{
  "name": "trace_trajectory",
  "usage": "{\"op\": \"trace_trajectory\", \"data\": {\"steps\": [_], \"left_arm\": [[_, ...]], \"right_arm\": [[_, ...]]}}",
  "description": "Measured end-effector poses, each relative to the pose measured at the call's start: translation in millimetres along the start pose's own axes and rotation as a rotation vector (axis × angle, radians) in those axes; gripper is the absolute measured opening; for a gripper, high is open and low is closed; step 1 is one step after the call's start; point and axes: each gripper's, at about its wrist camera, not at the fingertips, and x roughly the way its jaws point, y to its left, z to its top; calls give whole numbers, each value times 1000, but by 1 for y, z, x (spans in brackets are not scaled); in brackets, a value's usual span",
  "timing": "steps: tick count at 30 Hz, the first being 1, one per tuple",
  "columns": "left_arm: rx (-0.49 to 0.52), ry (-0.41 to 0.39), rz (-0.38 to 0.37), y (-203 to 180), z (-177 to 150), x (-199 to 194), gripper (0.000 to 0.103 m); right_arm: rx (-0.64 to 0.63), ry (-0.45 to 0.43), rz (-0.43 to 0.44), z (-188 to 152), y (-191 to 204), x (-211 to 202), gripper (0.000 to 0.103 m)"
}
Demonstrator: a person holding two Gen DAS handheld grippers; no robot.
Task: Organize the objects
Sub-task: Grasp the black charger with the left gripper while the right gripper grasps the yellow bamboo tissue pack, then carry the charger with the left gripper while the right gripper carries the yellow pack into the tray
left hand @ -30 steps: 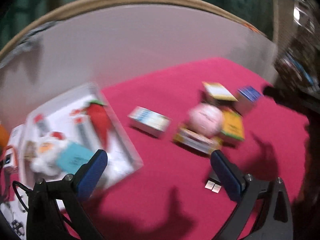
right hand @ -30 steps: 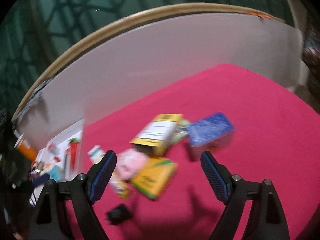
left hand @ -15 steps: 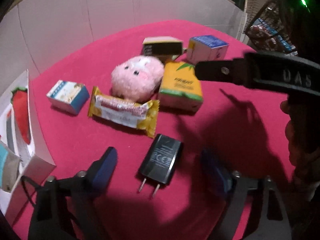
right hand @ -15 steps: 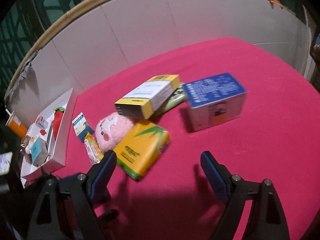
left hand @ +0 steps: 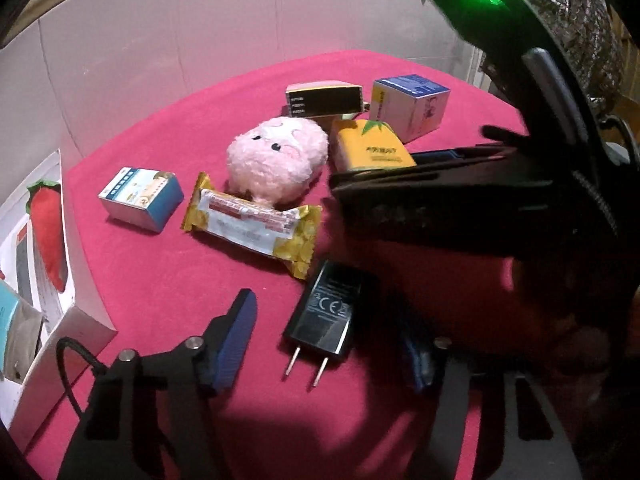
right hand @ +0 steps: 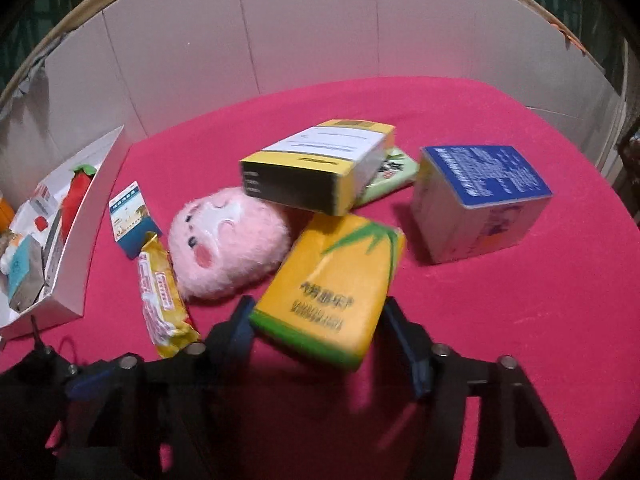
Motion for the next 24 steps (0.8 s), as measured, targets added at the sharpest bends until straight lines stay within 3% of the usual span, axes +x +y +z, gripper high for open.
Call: {"op": "trace_trajectory", "data": {"steps": [3, 12, 16, 24], "left_arm": [[-22, -6, -8, 1, -1, -2, 38], [-19, -26, 7, -5, -7, -2, 34], [-34, -39, 17, 1, -1, -2, 33], [-69, -89, 170, 2, -9, -15, 33]], "right_arm": [[36, -8, -2, -4, -19, -8, 60], [14, -59, -29, -15, -29, -15, 60], [38, -67, 0, -16, -36, -18, 59], [87, -93, -14, -19, -47, -26, 58]]}}
